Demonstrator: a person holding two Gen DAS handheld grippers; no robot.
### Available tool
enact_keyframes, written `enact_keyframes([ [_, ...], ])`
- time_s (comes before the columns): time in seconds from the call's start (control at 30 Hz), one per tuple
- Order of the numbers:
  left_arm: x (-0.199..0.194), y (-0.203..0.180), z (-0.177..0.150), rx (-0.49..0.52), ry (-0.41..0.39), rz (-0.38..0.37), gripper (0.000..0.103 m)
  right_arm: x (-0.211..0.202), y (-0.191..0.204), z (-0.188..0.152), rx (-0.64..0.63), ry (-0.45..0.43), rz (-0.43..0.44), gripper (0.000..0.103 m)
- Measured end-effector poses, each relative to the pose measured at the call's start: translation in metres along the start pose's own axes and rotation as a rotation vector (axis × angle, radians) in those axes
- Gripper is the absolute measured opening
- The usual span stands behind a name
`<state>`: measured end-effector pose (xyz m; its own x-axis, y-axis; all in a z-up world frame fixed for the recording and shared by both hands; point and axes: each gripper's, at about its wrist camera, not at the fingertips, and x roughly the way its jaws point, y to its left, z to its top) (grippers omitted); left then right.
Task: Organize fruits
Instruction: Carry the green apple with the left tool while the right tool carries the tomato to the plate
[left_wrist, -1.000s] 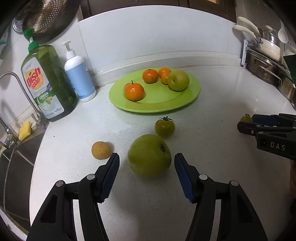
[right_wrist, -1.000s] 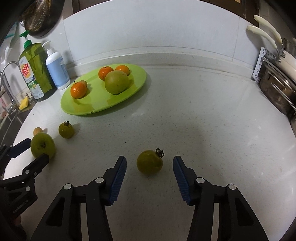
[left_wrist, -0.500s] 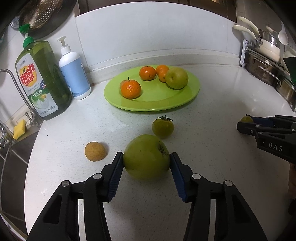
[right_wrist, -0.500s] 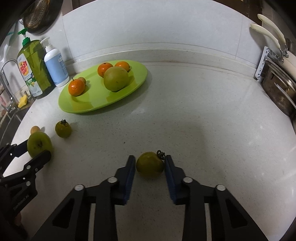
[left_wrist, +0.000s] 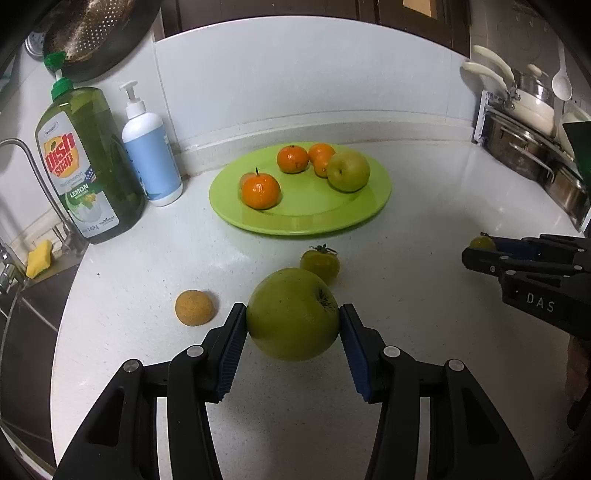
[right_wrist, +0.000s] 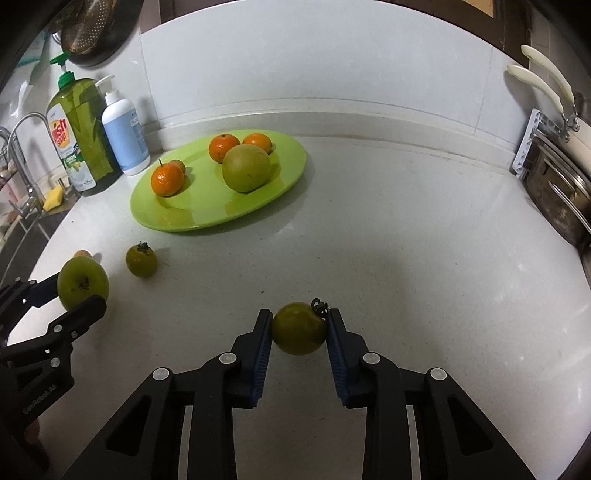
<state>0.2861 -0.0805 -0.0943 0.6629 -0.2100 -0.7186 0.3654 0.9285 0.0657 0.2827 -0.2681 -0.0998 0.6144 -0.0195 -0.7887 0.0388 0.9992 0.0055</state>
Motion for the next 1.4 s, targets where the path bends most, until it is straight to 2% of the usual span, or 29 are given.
enact_keyframes([
  [0.43,-0.035,0.007,0.007,-0.039,-0.05,-0.035,0.05,-0.037,0.017,0.006,-0.02,-0.066,0.051,0.03],
  [0.8,-0.067,0.02,0.024,0.0,-0.122,-0.08,0.05,-0.067,0.038,0.013,-0.022,-0.123,0.093,0.03],
  [1.13,-0.074,0.042,0.048,0.045,-0.145,-0.127,0.05,-0.075,0.063,0.035,-0.029,-0.166,0.116,0.03],
  [1.4,-0.062,0.063,0.076,0.093,-0.149,-0.14,0.05,-0.064,0.083,0.062,-0.034,-0.184,0.127,0.03],
])
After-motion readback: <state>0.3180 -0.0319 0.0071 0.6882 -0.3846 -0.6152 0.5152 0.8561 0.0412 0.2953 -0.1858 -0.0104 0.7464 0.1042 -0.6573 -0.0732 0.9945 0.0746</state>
